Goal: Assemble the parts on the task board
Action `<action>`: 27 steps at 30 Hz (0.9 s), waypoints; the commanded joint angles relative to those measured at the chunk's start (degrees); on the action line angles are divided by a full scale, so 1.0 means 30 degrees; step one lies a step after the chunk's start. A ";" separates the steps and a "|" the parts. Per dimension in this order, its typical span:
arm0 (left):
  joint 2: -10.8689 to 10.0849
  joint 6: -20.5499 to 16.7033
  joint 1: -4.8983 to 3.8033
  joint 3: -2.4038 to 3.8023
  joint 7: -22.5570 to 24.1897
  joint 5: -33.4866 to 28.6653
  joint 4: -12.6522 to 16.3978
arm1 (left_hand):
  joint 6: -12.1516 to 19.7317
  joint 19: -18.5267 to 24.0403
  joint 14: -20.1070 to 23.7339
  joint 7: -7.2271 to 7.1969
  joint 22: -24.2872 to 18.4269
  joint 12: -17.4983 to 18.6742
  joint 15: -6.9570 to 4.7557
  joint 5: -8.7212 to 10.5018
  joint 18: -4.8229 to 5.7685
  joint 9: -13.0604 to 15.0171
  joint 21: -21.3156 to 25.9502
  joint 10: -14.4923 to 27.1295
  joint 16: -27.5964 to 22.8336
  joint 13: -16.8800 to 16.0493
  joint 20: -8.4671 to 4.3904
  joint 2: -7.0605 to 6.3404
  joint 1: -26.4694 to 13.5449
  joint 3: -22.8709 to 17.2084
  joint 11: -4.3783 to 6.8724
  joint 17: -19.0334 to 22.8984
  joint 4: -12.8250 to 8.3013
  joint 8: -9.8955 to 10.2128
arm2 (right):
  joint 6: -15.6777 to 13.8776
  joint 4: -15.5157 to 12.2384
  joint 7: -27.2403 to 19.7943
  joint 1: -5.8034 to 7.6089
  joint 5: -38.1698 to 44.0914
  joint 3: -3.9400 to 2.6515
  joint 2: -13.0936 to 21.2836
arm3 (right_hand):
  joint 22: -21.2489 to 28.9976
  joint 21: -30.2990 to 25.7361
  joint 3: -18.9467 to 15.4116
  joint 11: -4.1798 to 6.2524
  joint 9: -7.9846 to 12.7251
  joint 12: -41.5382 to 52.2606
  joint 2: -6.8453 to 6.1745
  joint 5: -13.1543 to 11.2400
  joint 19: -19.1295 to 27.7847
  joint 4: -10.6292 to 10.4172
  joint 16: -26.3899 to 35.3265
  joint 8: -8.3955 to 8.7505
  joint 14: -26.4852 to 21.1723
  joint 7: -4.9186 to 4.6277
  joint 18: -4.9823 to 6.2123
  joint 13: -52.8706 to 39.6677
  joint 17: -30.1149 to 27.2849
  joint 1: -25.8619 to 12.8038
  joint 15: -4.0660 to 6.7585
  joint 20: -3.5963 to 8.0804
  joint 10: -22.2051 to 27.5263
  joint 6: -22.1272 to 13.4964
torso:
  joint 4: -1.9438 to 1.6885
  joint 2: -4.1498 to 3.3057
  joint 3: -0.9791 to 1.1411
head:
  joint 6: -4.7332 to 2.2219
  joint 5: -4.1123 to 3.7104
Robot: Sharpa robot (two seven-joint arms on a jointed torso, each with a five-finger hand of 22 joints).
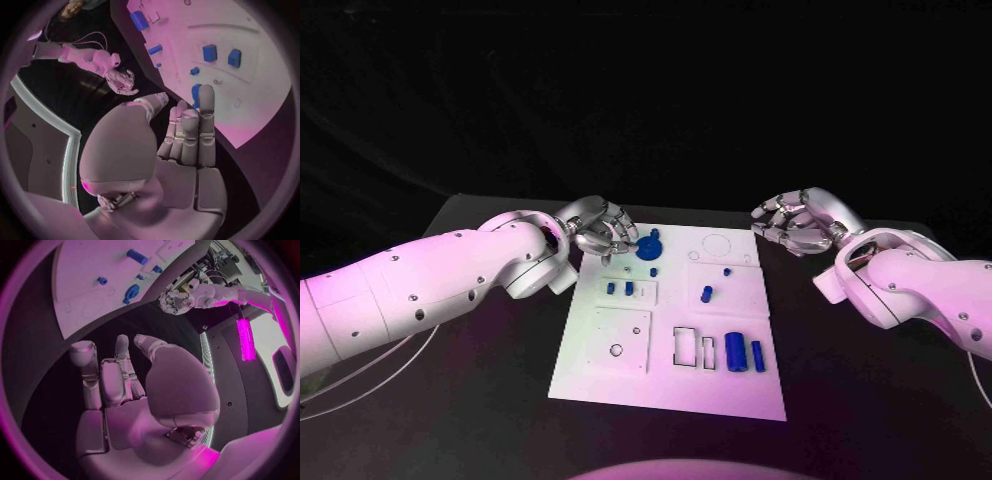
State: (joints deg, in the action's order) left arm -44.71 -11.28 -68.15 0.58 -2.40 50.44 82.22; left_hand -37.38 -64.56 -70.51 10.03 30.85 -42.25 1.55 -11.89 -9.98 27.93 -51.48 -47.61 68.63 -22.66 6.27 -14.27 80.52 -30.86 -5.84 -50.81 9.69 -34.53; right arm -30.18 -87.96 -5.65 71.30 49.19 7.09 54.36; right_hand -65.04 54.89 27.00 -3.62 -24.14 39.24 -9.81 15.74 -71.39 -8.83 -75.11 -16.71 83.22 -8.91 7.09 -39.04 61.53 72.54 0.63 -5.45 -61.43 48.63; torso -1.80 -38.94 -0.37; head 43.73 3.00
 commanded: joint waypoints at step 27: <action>0.3585 0.2097 0.0015 -0.0668 -0.0037 1.3318 -0.2535 | -0.1523 -0.2714 -0.2460 -0.0222 0.3251 0.4861 -0.0091 0.0131 0.0339 -0.3302 -0.2704 0.0322 0.1925 0.4711 0.0126 -0.0460 0.0202 -0.0031 -0.0107 -0.0232 -0.1260 0.2482 | 0.0033 -0.0061 -0.0383 -0.0050 0.0426 0.0005 -0.0154 | 0.0041 -0.0216 0.0223 -0.0055 0.0052 -0.0458 -0.0203 0.0060 0.0059 0.0010 0.0237 0.0224 -0.0134 0.0007 0.0182 0.0412 -0.0107 -0.0136 -0.0037 -0.0028 0.0056 0.0119 | 0.0066 -0.0070 -0.0003 | -0.0102 -0.0143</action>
State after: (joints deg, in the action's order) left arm -34.23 -7.28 -68.10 -1.43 -0.38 85.83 74.77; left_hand -41.82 -72.43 -77.55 9.11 40.39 -27.94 1.34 -11.75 -9.94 18.05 -59.38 -46.89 74.24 -8.61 6.65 -15.38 81.27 -31.06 -6.15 -51.34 6.14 -27.27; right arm -30.23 -88.03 -6.15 71.19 49.81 7.10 53.94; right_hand -64.97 54.57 27.38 -3.72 -24.03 38.24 -10.04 15.74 -71.39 -8.78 -74.65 -16.16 83.21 -8.90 7.09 -37.85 61.28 72.31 0.63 -5.45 -61.53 48.61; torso -1.61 -39.12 -0.39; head 43.43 2.62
